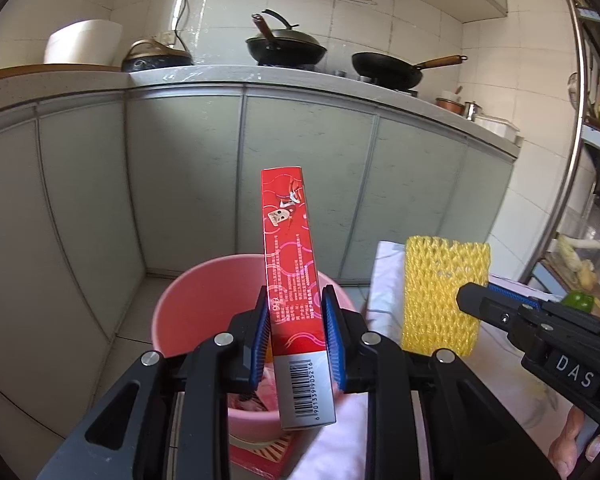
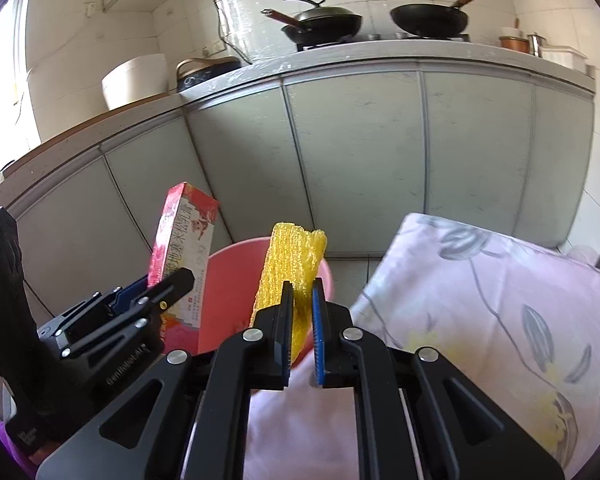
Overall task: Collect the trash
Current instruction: 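Carry the red box and yellow foam net over the pink bucket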
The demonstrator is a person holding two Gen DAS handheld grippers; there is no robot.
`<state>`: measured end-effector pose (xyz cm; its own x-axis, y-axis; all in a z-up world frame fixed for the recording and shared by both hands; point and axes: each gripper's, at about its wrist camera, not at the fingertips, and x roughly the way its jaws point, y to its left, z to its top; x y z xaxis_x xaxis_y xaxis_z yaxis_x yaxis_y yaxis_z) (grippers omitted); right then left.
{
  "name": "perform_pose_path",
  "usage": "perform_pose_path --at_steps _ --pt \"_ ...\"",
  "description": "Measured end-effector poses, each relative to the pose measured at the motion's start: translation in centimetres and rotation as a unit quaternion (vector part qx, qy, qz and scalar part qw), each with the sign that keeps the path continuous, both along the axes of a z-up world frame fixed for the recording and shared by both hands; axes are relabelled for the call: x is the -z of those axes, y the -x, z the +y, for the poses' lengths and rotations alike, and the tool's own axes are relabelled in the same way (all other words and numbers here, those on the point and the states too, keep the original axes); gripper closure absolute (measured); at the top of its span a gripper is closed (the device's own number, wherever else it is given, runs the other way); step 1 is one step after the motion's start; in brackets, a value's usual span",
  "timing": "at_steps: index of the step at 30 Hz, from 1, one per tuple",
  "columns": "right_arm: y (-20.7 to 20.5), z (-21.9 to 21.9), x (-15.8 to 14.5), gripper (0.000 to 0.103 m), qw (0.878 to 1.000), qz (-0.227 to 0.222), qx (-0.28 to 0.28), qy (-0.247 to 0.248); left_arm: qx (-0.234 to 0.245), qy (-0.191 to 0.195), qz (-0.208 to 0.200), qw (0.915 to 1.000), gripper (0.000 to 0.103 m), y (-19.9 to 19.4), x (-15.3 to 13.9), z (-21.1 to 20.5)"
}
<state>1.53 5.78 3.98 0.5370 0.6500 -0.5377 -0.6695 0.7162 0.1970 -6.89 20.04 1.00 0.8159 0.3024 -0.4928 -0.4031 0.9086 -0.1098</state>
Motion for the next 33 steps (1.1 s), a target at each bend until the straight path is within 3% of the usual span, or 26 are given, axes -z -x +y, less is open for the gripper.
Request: perform_pose_path --at_steps 15,33 --pt "-2.6 5.1 2.8 0.094 0.999 0.005 -0.018 0.035 -0.050 -0.029 0.027 0.9980 0.078 -2.1 2.5 3.3" --pt "-3.9 8.5 6.3 0.094 0.996 0.022 -0.031 0.081 -0.062 -0.019 0.069 0.9955 0.078 -4.1 5.6 5.5"
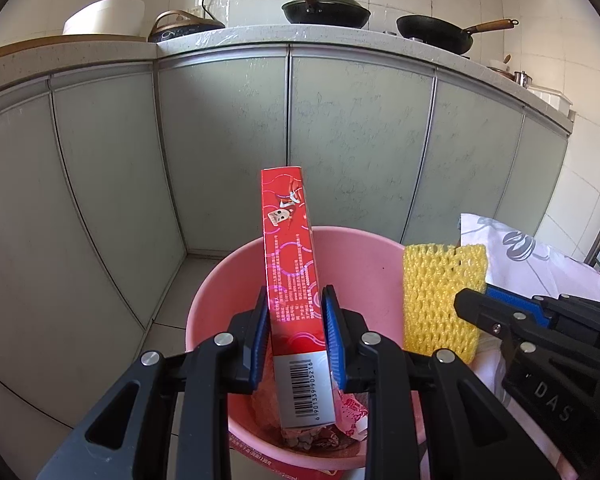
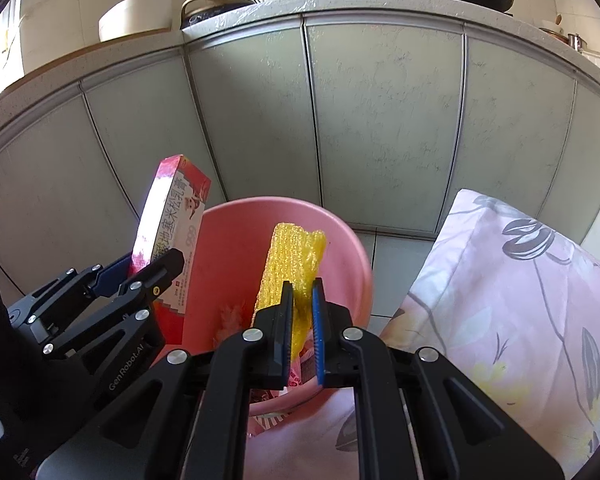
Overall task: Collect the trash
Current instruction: 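Carry the red box and yellow foam net over the pink bucket, then open both tools to drop the red box and foam net into the bucket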
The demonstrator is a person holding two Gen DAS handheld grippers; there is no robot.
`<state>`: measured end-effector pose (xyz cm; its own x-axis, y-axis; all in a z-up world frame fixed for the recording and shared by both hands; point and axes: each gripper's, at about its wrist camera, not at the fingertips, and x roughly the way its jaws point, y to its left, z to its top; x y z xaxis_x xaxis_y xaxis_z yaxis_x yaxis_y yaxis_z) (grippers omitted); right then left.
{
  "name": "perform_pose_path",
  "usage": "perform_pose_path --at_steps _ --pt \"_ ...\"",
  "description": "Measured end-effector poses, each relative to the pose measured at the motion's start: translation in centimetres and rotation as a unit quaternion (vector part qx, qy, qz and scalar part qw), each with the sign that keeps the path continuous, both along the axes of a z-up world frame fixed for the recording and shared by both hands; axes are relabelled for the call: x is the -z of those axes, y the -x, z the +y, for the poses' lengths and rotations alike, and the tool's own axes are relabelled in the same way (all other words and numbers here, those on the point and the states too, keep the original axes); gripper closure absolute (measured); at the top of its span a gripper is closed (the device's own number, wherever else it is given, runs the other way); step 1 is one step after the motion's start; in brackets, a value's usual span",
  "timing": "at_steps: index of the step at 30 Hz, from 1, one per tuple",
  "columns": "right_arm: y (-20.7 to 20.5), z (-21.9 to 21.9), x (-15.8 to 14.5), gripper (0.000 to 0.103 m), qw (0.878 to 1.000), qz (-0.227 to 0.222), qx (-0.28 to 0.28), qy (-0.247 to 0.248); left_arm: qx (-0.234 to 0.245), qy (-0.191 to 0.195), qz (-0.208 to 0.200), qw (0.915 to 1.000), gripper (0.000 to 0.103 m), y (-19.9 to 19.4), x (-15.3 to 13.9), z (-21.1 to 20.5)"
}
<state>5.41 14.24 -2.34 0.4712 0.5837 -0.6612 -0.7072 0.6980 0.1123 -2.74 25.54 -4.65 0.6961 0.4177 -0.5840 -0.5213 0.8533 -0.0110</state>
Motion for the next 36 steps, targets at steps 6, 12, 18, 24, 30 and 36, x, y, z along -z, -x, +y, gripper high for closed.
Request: perform_pose_path --at_steps 6,12,18,24,30,36 --pt "0.0 0.7 0.5 0.094 1.000 0.009 -0.013 0.010 -0.001 0.004 0.009 1.0000 0.078 -0.5 0.4 0.2" --pt "-0.2 1.0 1.3 0.094 0.999 0.020 -0.014 0.023 -0.001 0.008 0.017 0.9998 0.078 -1.0 0.9 0.4" --pt "-0.3 0.9 1.4 0.094 0.999 0.021 -0.010 0.022 0.001 0.006 0.020 0.9998 0.078 -1.1 1.1 0.2" --pt "-0.5 0.8 1.5 0.094 0.999 0.026 -0.007 0.021 0.000 0.006 0.022 0.9998 0.078 -1.1 1.2 0.2" --pt "-0.5 0.9 1.5 0.093 0.999 0.030 -0.010 0.020 -0.004 0.009 0.025 0.9996 0.076 -1.2 1.3 0.3" --pt "-0.7 1.0 1.8 0.080 0.999 0.042 -0.012 0.018 -0.009 0.018 0.031 0.9993 0.072 -1.1 1.4 0.5"
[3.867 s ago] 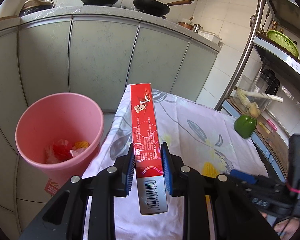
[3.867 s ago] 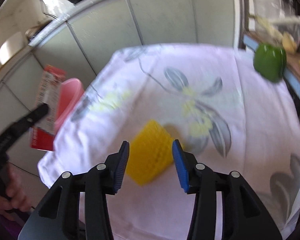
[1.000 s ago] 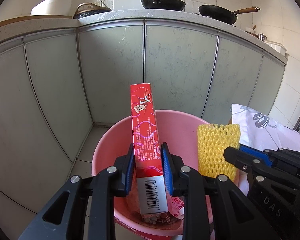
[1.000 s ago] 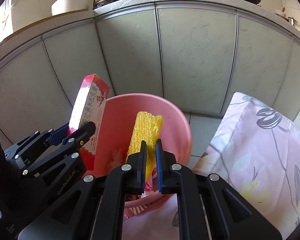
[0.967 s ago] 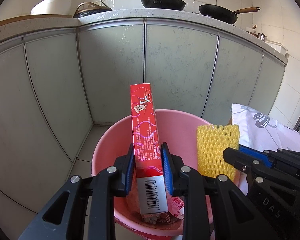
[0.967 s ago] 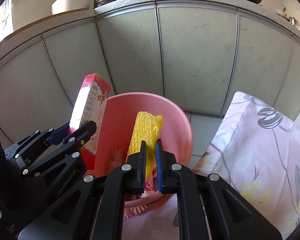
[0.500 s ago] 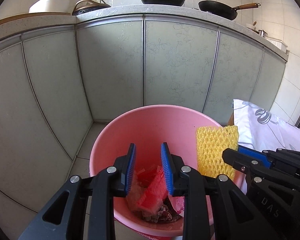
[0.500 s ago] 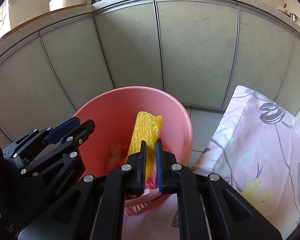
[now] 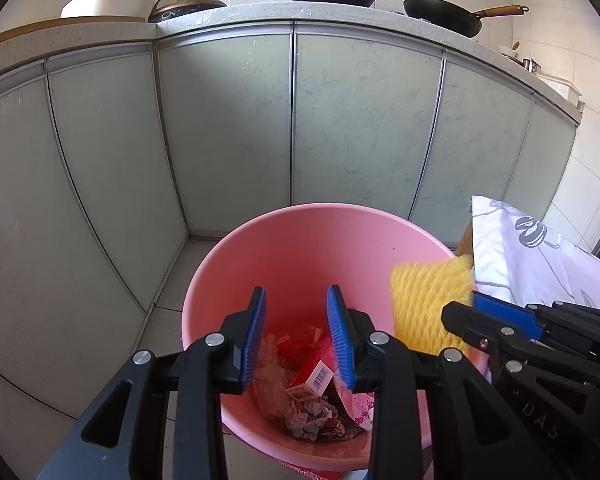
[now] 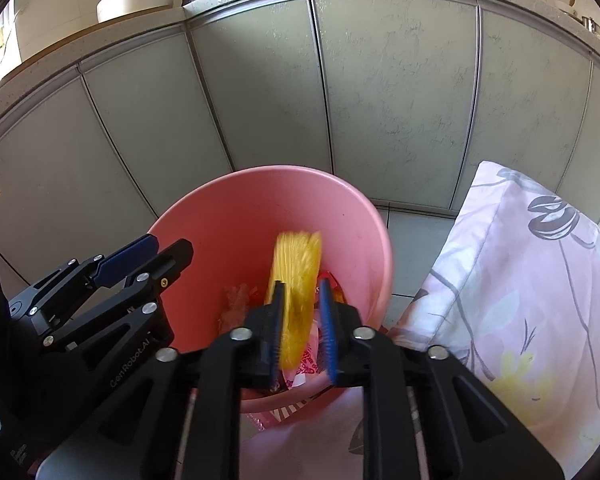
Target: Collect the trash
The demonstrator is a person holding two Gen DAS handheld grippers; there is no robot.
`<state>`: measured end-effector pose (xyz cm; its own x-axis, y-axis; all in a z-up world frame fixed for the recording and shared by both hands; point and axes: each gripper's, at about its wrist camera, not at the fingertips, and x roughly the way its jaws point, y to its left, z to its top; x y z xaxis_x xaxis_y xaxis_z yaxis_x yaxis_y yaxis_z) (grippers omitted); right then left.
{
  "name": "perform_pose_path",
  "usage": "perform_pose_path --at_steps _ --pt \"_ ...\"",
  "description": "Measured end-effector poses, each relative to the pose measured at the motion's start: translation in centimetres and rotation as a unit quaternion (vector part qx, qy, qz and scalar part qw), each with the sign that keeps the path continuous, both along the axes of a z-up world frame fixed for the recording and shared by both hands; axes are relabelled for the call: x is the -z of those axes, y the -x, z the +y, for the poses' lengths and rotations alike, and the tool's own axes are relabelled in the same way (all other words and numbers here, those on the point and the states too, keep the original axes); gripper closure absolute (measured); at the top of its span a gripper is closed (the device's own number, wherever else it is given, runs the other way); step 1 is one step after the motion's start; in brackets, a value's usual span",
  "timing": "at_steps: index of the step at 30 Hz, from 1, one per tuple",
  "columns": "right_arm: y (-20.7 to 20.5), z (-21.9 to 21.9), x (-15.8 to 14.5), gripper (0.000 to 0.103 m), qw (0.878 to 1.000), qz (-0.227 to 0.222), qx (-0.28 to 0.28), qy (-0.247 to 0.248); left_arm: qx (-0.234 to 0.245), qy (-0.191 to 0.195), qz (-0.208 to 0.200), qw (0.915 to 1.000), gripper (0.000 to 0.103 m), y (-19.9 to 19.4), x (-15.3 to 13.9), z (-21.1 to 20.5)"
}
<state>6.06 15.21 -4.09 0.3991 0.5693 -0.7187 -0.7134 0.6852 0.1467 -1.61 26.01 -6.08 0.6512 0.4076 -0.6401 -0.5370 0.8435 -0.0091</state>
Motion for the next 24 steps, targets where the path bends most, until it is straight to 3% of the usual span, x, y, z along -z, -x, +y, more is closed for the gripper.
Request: perform_pose_path --at_steps 3,18,24 --pt "0.1 0.0 0.0 0.077 1.000 0.001 0.000 -0.002 -0.003 0.001 0.002 1.0000 0.071 0.0 0.1 0.0" --pt "0.7 -1.1 -0.4 0.076 1.000 0.002 0.004 -0.014 -0.007 0.011 -0.002 0.9999 0.070 0.8 -0.5 0.1" --pt "0.9 -1.7 -0.8 0.076 1.000 0.002 0.006 -0.018 -0.004 0.019 -0.013 0.9997 0.062 1.4 -1.3 0.1"
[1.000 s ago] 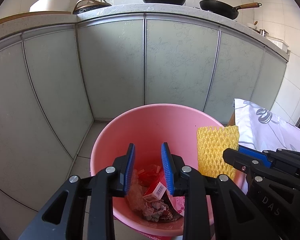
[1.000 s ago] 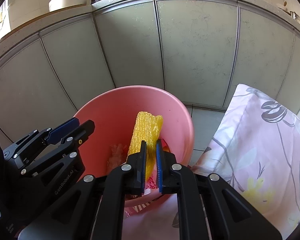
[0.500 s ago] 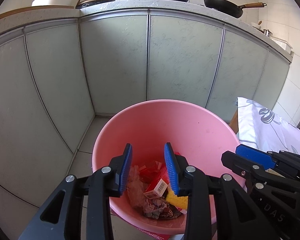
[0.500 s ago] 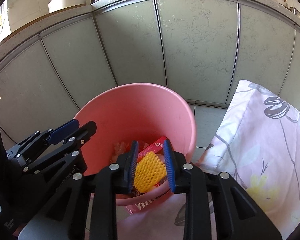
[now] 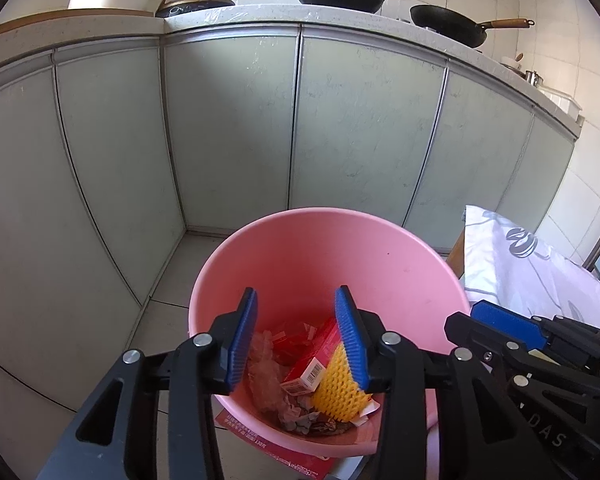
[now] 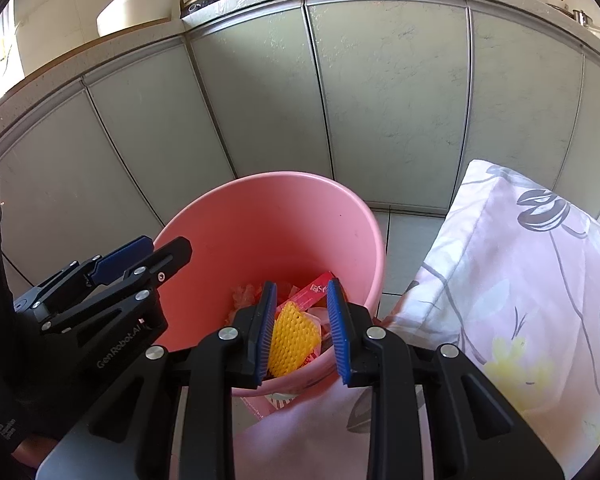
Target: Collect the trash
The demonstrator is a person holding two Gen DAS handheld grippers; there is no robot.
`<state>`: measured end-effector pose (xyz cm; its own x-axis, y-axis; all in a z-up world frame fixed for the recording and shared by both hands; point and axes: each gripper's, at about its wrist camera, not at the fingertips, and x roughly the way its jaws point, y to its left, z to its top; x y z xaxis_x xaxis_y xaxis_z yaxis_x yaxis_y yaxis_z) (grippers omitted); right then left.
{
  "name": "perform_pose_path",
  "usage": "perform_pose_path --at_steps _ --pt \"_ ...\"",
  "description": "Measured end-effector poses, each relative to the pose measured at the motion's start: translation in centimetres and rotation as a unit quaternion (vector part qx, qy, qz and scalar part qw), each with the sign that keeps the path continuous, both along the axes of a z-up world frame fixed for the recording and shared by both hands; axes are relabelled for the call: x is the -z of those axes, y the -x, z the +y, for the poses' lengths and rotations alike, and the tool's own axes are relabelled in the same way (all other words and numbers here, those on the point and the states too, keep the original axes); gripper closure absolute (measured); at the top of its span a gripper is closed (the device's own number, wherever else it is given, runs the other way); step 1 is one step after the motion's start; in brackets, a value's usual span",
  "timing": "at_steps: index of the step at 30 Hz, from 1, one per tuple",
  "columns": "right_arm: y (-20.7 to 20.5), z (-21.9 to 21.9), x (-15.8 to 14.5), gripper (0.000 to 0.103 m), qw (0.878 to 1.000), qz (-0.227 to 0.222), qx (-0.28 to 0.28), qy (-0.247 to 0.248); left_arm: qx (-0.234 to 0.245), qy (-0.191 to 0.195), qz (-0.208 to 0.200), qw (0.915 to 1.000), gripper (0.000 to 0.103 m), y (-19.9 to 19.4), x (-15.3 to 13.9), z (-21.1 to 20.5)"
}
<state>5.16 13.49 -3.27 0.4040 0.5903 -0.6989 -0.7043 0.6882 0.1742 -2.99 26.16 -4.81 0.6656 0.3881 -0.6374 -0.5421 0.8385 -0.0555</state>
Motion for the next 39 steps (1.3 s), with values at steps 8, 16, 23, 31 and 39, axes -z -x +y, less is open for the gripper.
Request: perform_pose_path --at_steps 8,16,23,31,39 --pt "0.5 -0.2 -0.1 0.072 1.000 0.001 -0.004 0.004 0.000 0.008 0.004 1.0000 0.045 0.5 -0.6 -0.2" --pt "1.6 -0.8 -0.7 0.064 1.000 -0.005 -0.003 0.000 0.000 0.032 -0.011 0.9994 0.043 1.7 -1.5 0.0" --pt "2.9 -1.4 -1.5 0.064 1.000 -0.016 0.001 -0.002 0.002 0.031 -0.023 0.9993 0.043 2.8 -2.9 -0.4" --pt "4.3 -2.7 -2.9 0.064 1.000 -0.025 0.015 -0.012 0.013 0.018 -0.031 0.9993 0.043 4.2 -4.4 -2.1" --pt "5.4 -4.4 -3.9 0.064 0.999 -0.024 0.022 -0.028 0.022 0.008 -0.038 0.9990 0.043 5.3 -5.6 -3.8"
